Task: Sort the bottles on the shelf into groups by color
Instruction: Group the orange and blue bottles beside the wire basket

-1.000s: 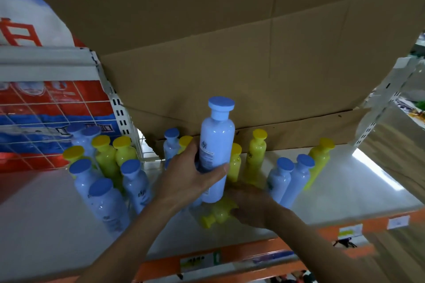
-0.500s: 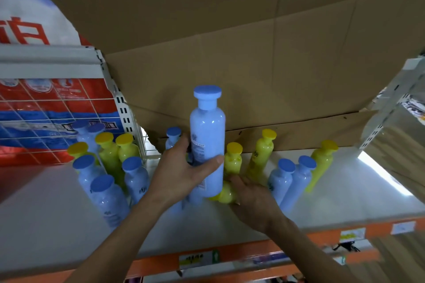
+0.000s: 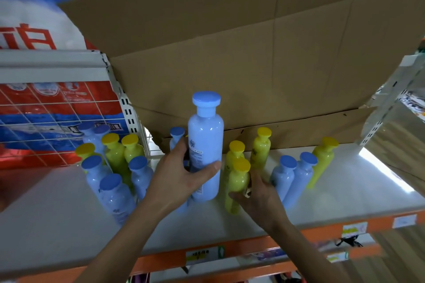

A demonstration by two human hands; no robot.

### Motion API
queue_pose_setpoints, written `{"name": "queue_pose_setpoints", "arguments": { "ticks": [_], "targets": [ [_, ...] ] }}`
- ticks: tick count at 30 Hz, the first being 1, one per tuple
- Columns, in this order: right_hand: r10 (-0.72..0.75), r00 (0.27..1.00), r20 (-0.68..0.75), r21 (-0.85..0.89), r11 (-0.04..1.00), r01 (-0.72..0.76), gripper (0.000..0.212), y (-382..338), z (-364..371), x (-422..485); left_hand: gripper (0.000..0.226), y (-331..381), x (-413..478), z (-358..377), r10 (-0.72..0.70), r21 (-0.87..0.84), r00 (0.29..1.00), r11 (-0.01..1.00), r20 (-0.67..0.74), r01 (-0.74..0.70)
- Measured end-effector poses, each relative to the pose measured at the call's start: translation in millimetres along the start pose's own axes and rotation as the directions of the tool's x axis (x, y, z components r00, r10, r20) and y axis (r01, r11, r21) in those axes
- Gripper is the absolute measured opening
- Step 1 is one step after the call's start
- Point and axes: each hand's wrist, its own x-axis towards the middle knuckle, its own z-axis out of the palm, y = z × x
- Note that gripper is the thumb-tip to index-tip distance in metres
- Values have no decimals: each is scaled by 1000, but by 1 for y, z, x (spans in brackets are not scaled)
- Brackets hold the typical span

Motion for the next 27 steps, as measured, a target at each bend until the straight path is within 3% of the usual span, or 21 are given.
{"name": "queue_pose_setpoints", "arguments": {
  "ticks": [6,10,14,19,27],
  "targets": [
    [28,1000,-3,-135,990,-28,67,-7,5,-16,57,-15,-13,-13,19,-17,999,1000,36,-18],
    [84,993,-78,-347,932,-106,49,-30,-3,-38,56,-25,-27,-36,36,-63,998,997,60,-32],
    [100,993,-67,-419,900,-118,36,-79,-4,-60,58,-36,-47,-69,44,-107,996,994,77,-35],
    [-88,996,9,-342,936,86,40,-155,18,-80,60,-58,-79,-130,23,-94,997,995,75,-16],
    [-397,913,98,-202,890,409,37,-276,83,-93,53,-96,-130,-241,-25,-2,997,1000,-79,25]
  ]
}}
